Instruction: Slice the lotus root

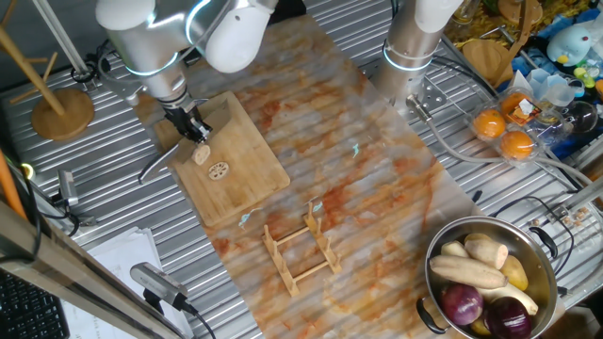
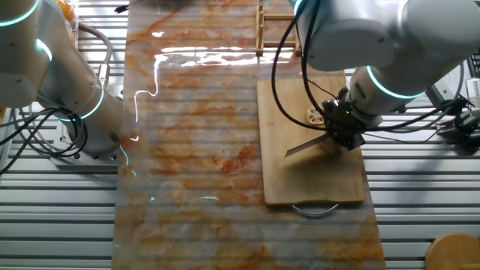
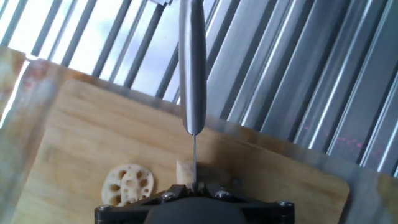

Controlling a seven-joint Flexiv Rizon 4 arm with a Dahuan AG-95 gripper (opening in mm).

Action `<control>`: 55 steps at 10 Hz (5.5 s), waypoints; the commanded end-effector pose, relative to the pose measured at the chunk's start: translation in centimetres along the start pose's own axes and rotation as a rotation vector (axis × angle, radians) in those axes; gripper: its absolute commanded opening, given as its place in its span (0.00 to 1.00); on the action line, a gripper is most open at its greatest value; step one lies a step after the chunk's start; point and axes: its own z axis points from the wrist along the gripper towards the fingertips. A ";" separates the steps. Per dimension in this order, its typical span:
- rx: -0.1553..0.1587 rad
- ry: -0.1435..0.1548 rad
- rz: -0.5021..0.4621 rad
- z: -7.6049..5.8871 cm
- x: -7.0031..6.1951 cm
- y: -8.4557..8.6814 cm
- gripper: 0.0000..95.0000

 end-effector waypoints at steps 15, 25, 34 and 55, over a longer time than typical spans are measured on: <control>0.005 0.031 -0.026 4.0 1.2 0.0 0.20; -0.007 0.098 -0.025 0.1 2.8 0.5 0.00; -0.016 0.137 -0.002 2.7 4.3 0.0 0.00; -0.044 0.158 0.033 -2.6 1.7 0.8 0.00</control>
